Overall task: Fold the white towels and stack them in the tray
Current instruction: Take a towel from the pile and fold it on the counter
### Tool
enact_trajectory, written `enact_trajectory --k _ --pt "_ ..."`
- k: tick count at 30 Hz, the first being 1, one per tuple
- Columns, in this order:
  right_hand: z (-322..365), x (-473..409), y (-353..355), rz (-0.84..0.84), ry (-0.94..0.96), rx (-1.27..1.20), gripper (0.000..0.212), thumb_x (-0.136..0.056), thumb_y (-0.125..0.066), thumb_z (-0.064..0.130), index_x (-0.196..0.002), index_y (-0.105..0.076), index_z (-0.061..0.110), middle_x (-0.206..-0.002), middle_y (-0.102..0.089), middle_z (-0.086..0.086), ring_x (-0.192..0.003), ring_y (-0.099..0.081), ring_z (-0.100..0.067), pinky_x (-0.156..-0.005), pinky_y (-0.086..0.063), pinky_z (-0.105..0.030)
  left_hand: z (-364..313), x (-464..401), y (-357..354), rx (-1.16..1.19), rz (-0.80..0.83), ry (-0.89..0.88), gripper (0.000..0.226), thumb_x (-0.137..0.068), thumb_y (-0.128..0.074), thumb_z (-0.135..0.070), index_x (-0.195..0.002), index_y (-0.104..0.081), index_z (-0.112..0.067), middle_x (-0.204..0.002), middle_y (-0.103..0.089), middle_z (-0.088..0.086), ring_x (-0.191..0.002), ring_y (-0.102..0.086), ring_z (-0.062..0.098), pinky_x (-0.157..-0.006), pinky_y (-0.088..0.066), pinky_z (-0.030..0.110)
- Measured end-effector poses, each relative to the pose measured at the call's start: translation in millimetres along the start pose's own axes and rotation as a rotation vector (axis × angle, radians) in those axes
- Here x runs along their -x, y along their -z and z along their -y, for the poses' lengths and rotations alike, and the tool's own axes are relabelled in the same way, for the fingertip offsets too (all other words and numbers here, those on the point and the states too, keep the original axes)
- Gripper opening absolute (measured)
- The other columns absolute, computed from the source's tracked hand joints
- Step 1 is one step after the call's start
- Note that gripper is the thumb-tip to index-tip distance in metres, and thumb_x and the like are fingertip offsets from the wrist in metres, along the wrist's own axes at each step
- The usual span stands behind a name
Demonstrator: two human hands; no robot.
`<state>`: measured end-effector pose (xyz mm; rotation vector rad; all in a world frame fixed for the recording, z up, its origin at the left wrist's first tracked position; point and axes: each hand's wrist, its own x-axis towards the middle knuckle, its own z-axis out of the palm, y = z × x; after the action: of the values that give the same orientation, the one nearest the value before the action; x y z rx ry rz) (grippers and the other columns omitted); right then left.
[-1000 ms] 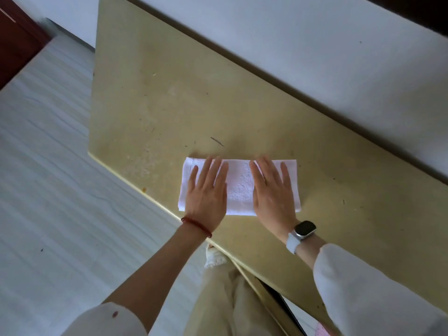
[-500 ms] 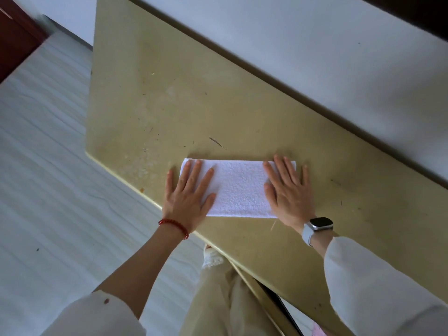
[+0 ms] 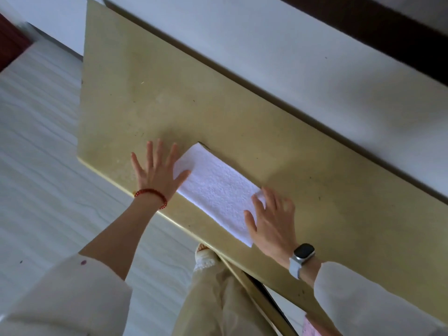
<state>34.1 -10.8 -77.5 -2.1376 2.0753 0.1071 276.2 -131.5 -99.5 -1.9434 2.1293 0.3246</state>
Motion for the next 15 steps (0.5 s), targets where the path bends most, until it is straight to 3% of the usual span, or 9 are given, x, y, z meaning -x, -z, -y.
enact_trajectory --k 3,5,7,8,12,15 --pt "2.1 -33.9 1.2 -0.101 0.054 -0.116 0.031 -0.086 -0.034 0.028 -0.093 -0.06 0.012 -0.114 -0.06 -0.012 -0.105 -0.058 -0.03 -0.089 -0.042 -0.048 -2.6 19.1 2.4 0.311 -0.142 0.244 0.052 -0.088 -0.055 -0.036 -0.132 -0.045 -0.01 -0.138 -0.038 0.019 -0.131 -0.029 0.033 -0.108 -0.016 0.051" --pt "12.2 -68.1 2.9 -0.103 0.142 -0.234 0.029 -0.082 -0.035 0.02 -0.099 -0.057 0.011 -0.101 -0.063 -0.009 -0.091 -0.062 -0.032 -0.078 -0.047 -0.043 -5.6 29.9 1.9 0.424 -0.217 0.374 0.038 -0.085 -0.059 -0.03 -0.115 -0.058 -0.006 -0.121 -0.051 0.017 -0.116 -0.04 0.032 -0.099 -0.027 0.045" --pt "28.7 -102.9 7.3 -0.072 0.246 -0.275 0.037 -0.081 -0.033 0.017 -0.105 -0.06 0.008 -0.095 -0.064 -0.009 -0.079 -0.062 -0.033 -0.068 -0.048 -0.039 -9.2 33.5 2.1 0.462 -0.166 0.435 0.037 -0.083 -0.061 -0.034 -0.109 -0.059 -0.007 -0.116 -0.053 0.013 -0.113 -0.043 0.03 -0.096 -0.029 0.042" --pt "38.1 -118.1 11.2 -0.034 0.292 -0.281 0.04 -0.083 -0.033 0.017 -0.111 -0.059 0.008 -0.1 -0.064 -0.01 -0.082 -0.06 -0.034 -0.068 -0.048 -0.039 -11.5 32.5 2.8 0.471 -0.125 0.45 0.039 -0.082 -0.062 -0.036 -0.11 -0.057 -0.008 -0.116 -0.054 0.011 -0.113 -0.044 0.029 -0.096 -0.029 0.042" --pt "66.9 -162.9 15.4 0.124 0.457 -0.177 0.043 -0.091 -0.043 0.014 -0.134 -0.044 0.019 -0.132 -0.046 -0.006 -0.116 -0.043 -0.03 -0.087 -0.039 -0.041 -13.6 23.6 7.6 0.478 -0.021 0.45 0.043 -0.083 -0.059 -0.04 -0.114 -0.051 -0.011 -0.12 -0.053 0.008 -0.115 -0.044 0.026 -0.095 -0.03 0.039" --pt "78.1 -181.1 21.3 0.218 0.557 -0.083 0.036 -0.092 -0.045 0.018 -0.128 -0.046 0.018 -0.129 -0.042 -0.005 -0.121 -0.037 -0.025 -0.093 -0.036 -0.039 -8.9 19.0 9.6 0.413 0.037 0.415 0.046 -0.086 -0.056 -0.042 -0.118 -0.049 -0.01 -0.123 -0.05 0.007 -0.117 -0.043 0.026 -0.096 -0.031 0.038"
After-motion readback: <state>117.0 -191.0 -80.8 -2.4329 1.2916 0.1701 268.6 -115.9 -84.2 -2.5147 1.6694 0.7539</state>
